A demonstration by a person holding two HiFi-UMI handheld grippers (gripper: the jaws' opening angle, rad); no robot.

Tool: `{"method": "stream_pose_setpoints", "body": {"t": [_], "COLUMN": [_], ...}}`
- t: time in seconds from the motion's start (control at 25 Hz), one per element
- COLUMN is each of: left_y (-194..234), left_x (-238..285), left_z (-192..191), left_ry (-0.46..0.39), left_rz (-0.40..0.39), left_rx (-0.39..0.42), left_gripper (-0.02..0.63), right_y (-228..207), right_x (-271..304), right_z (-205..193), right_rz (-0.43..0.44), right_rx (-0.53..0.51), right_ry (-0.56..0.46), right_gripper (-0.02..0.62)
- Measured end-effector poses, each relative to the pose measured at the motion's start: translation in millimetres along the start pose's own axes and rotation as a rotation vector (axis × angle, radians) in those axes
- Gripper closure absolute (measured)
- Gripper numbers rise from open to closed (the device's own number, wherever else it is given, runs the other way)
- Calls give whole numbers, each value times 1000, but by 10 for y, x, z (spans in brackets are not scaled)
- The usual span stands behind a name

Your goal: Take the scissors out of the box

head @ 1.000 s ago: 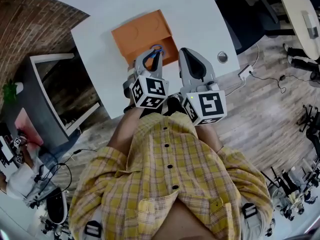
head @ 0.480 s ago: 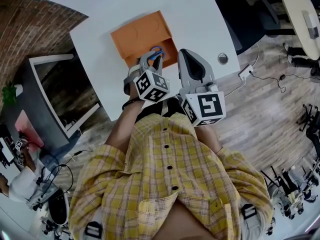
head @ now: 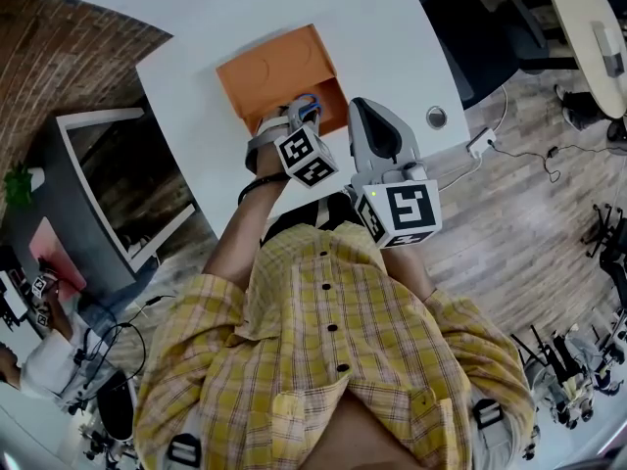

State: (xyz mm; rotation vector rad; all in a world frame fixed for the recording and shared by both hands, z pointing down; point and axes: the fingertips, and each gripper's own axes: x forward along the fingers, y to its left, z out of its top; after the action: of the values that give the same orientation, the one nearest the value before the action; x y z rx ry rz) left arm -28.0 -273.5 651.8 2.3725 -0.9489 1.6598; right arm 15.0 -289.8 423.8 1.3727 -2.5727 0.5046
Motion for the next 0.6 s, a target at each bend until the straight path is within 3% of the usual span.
{"method": "stream_pose_setpoints", "body": {"t": [0.6], "left_y": [-126], "left_x": [465], "left_z": [-194], "left_ry": [91], "left_rz": [-106], "left_rx": [62], "left_gripper": [529], "right_y": [7], "right_x": [52], "right_z": [-47], "right_rz": [3], "right_rx": [-3], "right_ry": [18], "right_gripper": [591]}}
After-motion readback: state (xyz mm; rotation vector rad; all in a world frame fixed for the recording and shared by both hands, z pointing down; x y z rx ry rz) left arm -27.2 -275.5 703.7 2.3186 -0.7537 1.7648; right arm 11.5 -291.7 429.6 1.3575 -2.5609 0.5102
